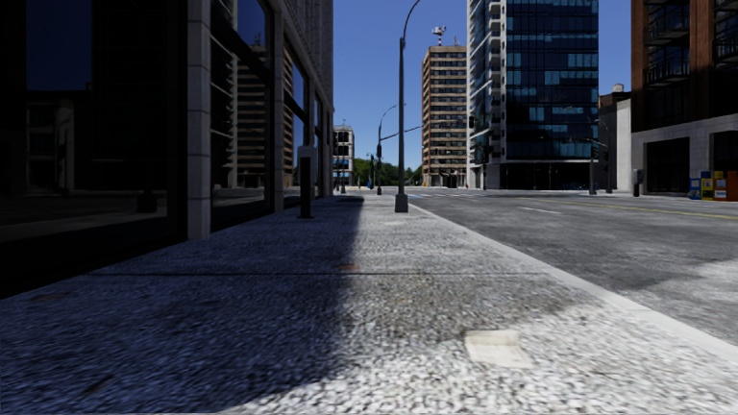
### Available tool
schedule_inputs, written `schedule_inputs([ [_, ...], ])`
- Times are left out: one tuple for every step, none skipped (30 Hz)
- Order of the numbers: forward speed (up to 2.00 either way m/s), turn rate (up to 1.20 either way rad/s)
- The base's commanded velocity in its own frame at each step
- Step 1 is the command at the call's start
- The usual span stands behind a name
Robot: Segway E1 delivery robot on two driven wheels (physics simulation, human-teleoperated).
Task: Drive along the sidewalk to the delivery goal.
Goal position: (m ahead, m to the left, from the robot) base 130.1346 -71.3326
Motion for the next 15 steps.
schedule_inputs([
  [2.00,0.00],
  [2.00,0.00],
  [2.00,0.00],
  [2.00,0.00],
  [2.00,0.00],
  [2.00,0.00],
  [2.00,0.00],
  [2.00,0.00],
  [2.00,0.00],
  [2.00,0.00],
  [2.00,0.00],
  [2.00,0.00],
  [2.00,0.00],
  [2.00,0.00],
  [2.00,0.00],
])
